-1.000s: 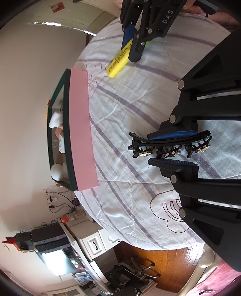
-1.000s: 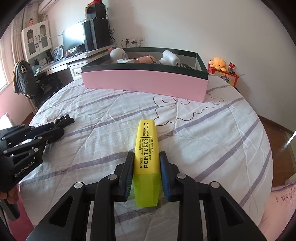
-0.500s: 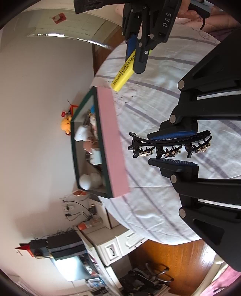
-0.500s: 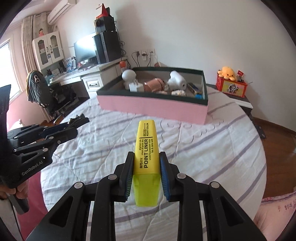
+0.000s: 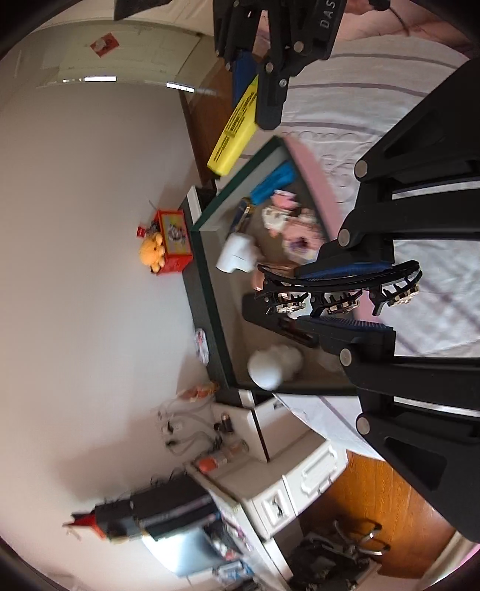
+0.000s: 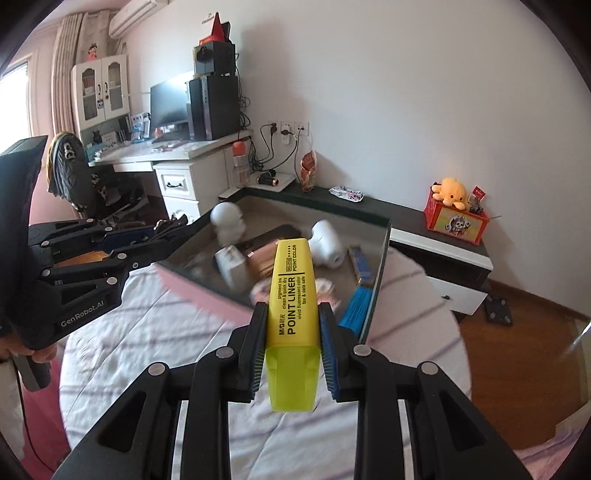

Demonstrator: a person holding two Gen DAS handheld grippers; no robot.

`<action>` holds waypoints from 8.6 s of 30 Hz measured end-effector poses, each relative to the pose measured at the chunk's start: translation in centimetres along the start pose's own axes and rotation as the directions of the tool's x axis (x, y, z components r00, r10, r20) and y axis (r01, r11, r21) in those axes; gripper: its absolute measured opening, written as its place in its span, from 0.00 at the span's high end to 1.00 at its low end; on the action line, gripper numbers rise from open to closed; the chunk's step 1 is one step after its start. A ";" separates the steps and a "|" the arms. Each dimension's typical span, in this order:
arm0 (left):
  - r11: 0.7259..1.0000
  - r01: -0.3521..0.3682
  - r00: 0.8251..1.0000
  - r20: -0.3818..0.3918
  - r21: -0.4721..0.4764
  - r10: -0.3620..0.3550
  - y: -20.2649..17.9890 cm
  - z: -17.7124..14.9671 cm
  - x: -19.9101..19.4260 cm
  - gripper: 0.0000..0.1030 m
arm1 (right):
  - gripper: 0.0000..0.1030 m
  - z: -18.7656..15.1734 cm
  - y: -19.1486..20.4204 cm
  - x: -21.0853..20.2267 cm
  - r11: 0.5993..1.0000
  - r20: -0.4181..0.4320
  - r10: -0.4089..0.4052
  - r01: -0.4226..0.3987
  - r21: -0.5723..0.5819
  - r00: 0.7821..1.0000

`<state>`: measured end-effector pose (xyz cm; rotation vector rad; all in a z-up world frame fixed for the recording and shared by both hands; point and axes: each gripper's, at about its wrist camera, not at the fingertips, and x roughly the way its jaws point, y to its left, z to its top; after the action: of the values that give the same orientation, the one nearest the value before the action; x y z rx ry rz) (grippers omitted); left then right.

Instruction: Organize rigid objects

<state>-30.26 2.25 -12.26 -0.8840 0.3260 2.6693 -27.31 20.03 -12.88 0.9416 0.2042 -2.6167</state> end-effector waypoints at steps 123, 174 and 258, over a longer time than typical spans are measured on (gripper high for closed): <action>0.974 -0.112 0.964 0.215 -0.199 0.155 -0.5 -7.3 -18.8 0.00 | 0.00 -4.2 8.2 -12.4 0.988 0.215 -0.105 0.077 0.134 0.971; 0.932 -0.261 0.708 0.607 -0.251 0.361 -4.4 -7.8 -38.2 0.00 | 0.00 -4.4 16.9 -32.0 0.972 0.654 -0.211 0.225 0.063 0.727; 0.922 -0.289 0.726 0.569 -0.258 0.387 -3.5 -8.5 -37.8 0.00 | 0.00 -3.9 17.2 -30.9 0.973 0.614 -0.213 0.220 0.066 0.760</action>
<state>4.32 -5.34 3.74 0.0745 0.1302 3.1654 3.57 13.58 3.61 0.0028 0.1600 -2.9705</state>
